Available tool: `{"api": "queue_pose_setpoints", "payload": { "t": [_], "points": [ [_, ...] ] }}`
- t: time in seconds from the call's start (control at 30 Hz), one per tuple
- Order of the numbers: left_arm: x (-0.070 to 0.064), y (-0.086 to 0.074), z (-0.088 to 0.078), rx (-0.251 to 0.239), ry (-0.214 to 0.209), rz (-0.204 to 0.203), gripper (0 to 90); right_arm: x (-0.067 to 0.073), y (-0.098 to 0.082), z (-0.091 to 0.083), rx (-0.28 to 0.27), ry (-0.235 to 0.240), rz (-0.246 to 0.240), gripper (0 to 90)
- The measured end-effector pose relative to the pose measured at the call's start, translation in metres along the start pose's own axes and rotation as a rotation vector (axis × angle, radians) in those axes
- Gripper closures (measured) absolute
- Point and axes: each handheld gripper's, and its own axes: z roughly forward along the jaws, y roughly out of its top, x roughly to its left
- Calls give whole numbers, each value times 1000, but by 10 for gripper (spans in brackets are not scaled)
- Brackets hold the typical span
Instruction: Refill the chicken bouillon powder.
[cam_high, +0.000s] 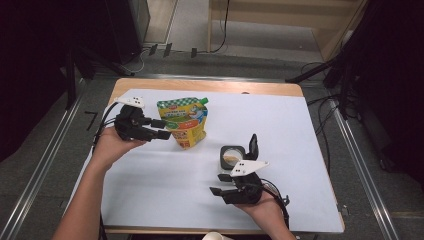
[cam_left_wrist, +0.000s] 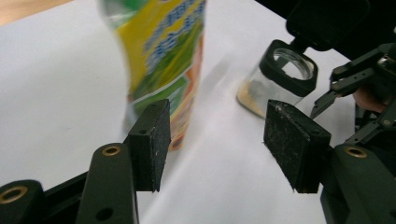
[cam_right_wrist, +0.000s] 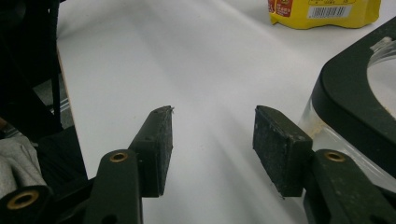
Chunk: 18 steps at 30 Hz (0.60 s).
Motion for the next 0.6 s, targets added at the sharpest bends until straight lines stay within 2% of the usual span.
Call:
{"api": "queue_pose_setpoints", "payload": {
  "t": [0.1,0.27,0.4,0.47,0.6],
  "points": [
    [6,-3,-4,7,40,-7,422,0,0,0,2,0,1,492],
    [16,-4,-1,0,67,-22,421,1,1,2,1,2,-1,492],
    [20,0,6,-32,47,-27,423,2,2,4,-1,6,9,490],
    [21,4,11,-13,50,-23,428,3,3,7,-2,11,12,489],
    [21,12,22,-10,40,-8,445,6,6,14,12,20,-1,490]
  ]
}}
